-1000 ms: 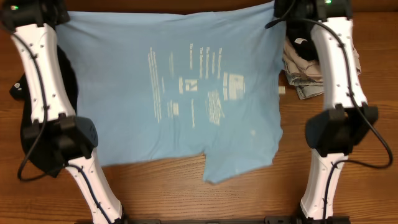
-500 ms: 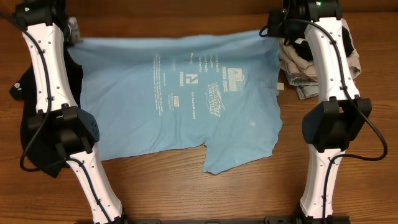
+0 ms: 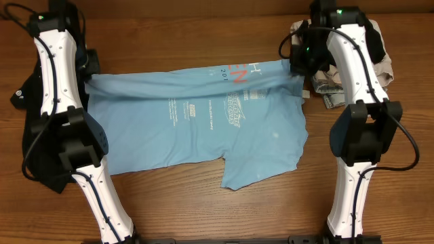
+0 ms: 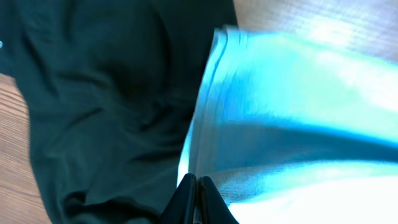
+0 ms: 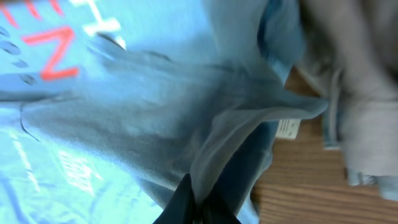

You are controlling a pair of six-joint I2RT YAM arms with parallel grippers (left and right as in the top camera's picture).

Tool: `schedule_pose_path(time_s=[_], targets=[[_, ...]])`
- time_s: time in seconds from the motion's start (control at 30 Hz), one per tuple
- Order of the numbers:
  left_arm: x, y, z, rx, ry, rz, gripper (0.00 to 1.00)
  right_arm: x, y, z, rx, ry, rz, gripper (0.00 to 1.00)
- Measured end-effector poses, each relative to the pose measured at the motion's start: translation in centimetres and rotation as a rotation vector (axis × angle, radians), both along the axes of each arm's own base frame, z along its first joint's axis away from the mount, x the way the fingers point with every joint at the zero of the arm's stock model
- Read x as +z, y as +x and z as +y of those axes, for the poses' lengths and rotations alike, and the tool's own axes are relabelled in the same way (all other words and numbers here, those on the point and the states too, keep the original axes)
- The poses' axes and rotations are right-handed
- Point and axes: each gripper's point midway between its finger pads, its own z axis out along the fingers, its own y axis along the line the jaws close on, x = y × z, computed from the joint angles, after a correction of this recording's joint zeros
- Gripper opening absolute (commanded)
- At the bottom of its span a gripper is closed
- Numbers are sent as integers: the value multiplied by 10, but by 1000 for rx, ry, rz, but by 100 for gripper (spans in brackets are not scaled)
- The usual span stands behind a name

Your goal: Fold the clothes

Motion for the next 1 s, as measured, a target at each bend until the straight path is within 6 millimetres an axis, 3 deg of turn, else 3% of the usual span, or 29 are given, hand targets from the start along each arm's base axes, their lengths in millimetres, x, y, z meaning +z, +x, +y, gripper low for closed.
schedule_pose_path(time_s=[0.03, 0.1, 0.17, 0.4, 0.5, 0.57, 0.67, 0.8, 0.9, 1.0], targets=[[-6, -2, -1, -4, -3, 16, 19, -5, -4, 0, 0, -2, 19, 14], [-15, -7, -2, -14, -11, 43, 52, -15, -12, -1, 0, -4, 56, 29], [-21, -9, -3, -21, -16, 56, 72, -19, -16, -1, 5, -6, 74, 39], [-24, -12, -4, -33, -25, 76, 99, -20, -21, -2, -3, -6, 97, 54], [-19, -19, -7, -36, -34, 99, 100, -16, -20, -2, -5, -5, 85, 56], [-5, -19, -8, -36, -36, 90, 100, -4, -21, -2, -6, -3, 58, 57], [32, -11, -9, -39, -37, 8, 100, 38, -23, -2, -14, 3, -31, 57], [96, -4, -22, -56, -75, -170, 100, 130, -46, -3, -34, 19, -223, 57], [153, -13, -38, -83, -97, -319, 100, 208, -83, -5, -67, 44, -397, 57], [210, -33, -52, -113, -82, -450, 100, 259, -122, -3, -99, 74, -514, 61]])
